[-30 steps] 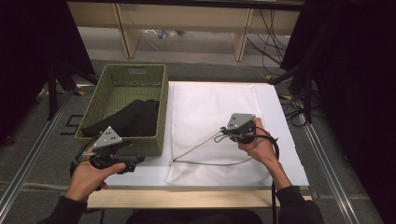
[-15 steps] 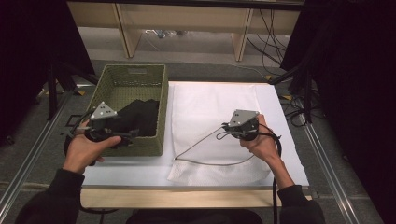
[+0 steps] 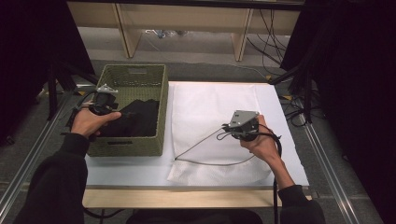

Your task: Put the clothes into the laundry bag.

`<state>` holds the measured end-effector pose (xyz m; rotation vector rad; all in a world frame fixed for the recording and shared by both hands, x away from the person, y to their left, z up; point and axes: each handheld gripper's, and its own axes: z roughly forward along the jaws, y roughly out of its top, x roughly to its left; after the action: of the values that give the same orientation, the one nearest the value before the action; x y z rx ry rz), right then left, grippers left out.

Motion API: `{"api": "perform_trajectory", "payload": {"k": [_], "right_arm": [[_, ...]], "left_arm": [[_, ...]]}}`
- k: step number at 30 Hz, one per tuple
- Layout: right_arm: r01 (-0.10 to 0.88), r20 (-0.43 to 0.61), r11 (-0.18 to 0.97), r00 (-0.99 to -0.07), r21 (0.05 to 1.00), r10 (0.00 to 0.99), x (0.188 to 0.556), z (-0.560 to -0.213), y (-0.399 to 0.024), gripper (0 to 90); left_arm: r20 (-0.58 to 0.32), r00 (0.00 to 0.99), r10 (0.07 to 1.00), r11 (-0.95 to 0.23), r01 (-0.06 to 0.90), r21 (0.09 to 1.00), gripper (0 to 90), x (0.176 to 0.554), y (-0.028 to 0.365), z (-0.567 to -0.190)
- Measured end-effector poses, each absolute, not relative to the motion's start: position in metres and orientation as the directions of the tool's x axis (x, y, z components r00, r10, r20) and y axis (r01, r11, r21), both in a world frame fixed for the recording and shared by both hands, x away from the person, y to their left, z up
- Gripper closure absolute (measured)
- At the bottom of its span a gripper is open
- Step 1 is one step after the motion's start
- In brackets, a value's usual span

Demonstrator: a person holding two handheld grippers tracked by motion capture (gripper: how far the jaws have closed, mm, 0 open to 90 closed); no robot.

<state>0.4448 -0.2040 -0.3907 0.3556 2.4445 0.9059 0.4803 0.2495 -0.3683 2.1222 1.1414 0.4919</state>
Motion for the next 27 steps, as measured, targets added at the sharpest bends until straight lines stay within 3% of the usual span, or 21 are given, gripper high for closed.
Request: {"api": "perform_trajectory", "payload": {"k": [5, 11, 13, 18, 22, 27], "right_arm": [[0.068, -0.366, 0.747, -0.840, 0.662, 0.401, 0.446, -0.393, -0.205, 88.9], [0.065, -0.366, 0.747, -0.841, 0.661, 0.397, 0.446, -0.394, -0.204, 88.9], [0.072, -0.360, 0.747, -0.843, 0.661, 0.400, 0.445, -0.394, -0.204, 88.9], [0.082, -0.353, 0.745, -0.843, 0.662, 0.407, 0.443, -0.395, -0.203, 88.9], [0.072, -0.363, 0.753, -0.844, 0.654, 0.396, 0.445, -0.396, -0.203, 88.8], [0.086, -0.357, 0.750, -0.841, 0.656, 0.408, 0.444, -0.397, -0.202, 88.8]], "left_arm": [[0.085, 0.575, 0.814, -0.488, 0.597, 0.636, 19.6, 0.500, 0.246, -0.380], [0.056, 0.607, 0.793, -0.518, 0.622, 0.588, 19.1, 0.516, 0.235, -0.396], [0.045, 0.643, 0.765, -0.545, 0.607, 0.578, 13.7, 0.520, 0.233, -0.403], [0.022, 0.647, 0.762, -0.539, 0.615, 0.576, 13.7, 0.526, 0.237, -0.416], [0.001, 0.652, 0.758, -0.555, 0.645, 0.525, 2.9, 0.528, 0.235, -0.428], [0.007, 0.681, 0.732, -0.608, 0.650, 0.456, 0.0, 0.529, 0.224, -0.446]]}}
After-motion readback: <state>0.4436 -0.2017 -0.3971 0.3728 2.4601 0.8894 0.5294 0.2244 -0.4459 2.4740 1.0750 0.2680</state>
